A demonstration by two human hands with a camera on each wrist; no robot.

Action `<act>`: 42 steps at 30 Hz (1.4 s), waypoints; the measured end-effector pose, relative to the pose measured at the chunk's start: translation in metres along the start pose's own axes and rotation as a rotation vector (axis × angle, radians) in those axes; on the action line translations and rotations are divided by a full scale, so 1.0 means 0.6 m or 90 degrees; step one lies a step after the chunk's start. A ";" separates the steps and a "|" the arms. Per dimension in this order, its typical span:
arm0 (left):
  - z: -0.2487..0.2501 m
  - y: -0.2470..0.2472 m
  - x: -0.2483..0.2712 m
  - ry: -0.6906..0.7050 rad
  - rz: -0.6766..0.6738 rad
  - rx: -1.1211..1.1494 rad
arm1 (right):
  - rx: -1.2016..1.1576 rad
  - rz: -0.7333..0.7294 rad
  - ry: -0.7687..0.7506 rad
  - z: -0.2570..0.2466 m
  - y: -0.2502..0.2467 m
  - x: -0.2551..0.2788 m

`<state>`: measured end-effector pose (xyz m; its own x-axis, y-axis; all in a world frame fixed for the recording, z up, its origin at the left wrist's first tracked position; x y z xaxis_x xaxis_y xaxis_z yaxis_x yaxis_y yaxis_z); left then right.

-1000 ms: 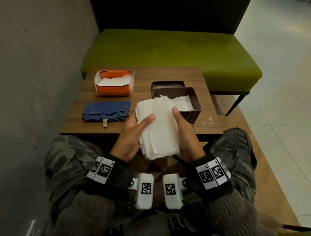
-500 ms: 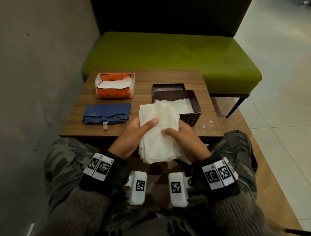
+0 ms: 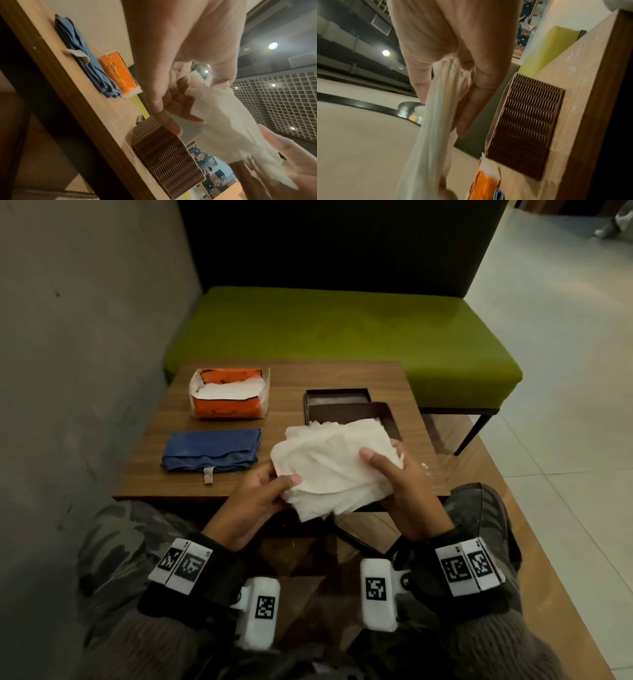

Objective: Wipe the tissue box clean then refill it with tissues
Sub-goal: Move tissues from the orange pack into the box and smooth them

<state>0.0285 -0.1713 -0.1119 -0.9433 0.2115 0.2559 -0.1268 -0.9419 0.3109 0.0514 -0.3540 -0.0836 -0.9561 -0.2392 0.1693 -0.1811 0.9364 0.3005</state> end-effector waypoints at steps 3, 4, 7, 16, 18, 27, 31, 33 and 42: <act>-0.003 0.006 -0.005 -0.032 -0.007 0.003 | 0.063 0.003 0.014 0.003 0.002 -0.006; -0.007 0.016 -0.006 -0.051 -0.024 0.023 | 0.092 0.001 0.013 0.006 0.008 -0.008; -0.011 0.032 -0.012 -0.084 -0.053 0.049 | 0.151 0.006 0.007 0.009 0.013 -0.012; 0.029 0.024 -0.066 -0.042 -0.012 -0.156 | 0.223 0.081 0.050 -0.017 -0.042 -0.052; 0.071 0.022 -0.092 0.012 0.012 -0.248 | 0.244 0.106 0.007 -0.053 -0.059 -0.076; 0.139 0.009 -0.190 0.164 0.121 -0.510 | 0.570 0.107 -0.058 -0.105 -0.094 -0.170; 0.131 0.013 -0.192 0.203 0.135 -0.674 | 0.898 0.104 -0.035 -0.083 -0.093 -0.179; 0.125 0.018 -0.195 0.188 0.127 -0.768 | 0.990 0.090 0.035 -0.063 -0.098 -0.184; 0.130 0.040 -0.197 0.160 0.107 -0.958 | 1.052 0.033 0.027 -0.054 -0.051 -0.165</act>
<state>0.1609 -0.1989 -0.0634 -0.9842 0.1765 -0.0117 -0.0543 -0.3645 -0.9296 0.1591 -0.3673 -0.0789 -0.9669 -0.1814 0.1795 -0.2120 0.1796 -0.9606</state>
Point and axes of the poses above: each hand's wrist, its own x-axis away from the middle knuckle, its own y-axis out of the palm, z = x × y, the point moved 10 cm from there along -x, towards the middle knuckle, and after that the axes turned 8 degrees about -z, right-handed, at the moved point
